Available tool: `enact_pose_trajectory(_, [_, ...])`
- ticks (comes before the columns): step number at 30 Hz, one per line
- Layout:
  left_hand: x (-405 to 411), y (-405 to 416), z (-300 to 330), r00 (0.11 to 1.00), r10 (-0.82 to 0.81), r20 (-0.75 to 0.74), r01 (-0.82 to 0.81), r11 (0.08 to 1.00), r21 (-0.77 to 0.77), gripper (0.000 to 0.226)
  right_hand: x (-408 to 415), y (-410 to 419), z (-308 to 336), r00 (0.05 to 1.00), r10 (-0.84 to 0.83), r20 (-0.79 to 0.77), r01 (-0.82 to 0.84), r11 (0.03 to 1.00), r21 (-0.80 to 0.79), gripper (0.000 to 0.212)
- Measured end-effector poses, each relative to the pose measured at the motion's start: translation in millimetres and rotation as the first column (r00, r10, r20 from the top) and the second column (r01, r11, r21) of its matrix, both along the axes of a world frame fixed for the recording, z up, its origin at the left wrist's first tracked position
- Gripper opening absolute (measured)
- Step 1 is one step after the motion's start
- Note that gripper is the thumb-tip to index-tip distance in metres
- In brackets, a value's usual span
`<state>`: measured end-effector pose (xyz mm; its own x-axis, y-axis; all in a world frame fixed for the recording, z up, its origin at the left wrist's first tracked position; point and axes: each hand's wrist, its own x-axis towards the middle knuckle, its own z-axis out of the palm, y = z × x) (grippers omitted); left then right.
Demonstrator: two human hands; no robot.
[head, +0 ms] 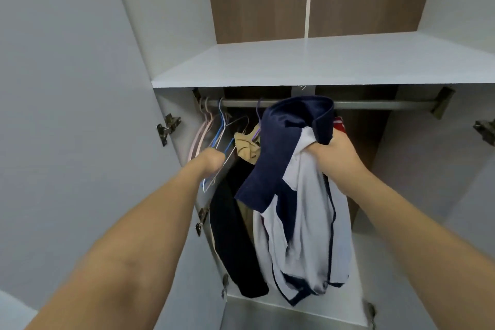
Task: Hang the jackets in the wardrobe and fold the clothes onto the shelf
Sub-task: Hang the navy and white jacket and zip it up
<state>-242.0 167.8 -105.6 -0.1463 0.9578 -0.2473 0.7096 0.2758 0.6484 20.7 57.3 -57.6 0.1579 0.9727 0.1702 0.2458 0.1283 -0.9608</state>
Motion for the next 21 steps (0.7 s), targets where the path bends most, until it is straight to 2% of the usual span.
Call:
enact_pose_trajectory(5, [13.9, 71.2, -14.7, 0.993, -0.050, -0.107, 0.050, 0.999, -0.005, 0.040, 1.4, 48.5, -6.8, 0.946, 0.142, 0.292, -0.099, 0.983, -0.157, 0.014])
enact_pose_trajectory(8, [12.9, 103.1, -28.6, 0.963, -0.091, -0.253, 0.083, 0.996, -0.041, 0.052, 1.0, 69.8, -13.0, 0.918, 0.172, 0.359, -0.097, 0.971, -0.218, 0.026])
enact_pose_trajectory(11, [10.7, 123.5, -41.2, 0.942, -0.063, -0.330, 0.047, 0.997, -0.056, 0.059, 3.0, 83.8, -20.3, 0.909, 0.186, 0.374, -0.094, 0.963, -0.251, 0.033])
enact_pose_trajectory(18, [6.0, 150.6, -68.9, 0.973, -0.044, -0.227, 0.034, 0.998, -0.045, 0.055, 2.8, 104.5, -26.0, 0.900, 0.232, 0.368, -0.113, 0.942, -0.316, 0.005])
enact_pose_trajectory(21, [6.9, 156.1, -72.8, 0.992, 0.041, -0.118, -0.025, 0.991, 0.135, 0.037, 1.0, 108.8, -28.1, 0.911, 0.240, 0.336, -0.120, 0.932, -0.341, 0.004])
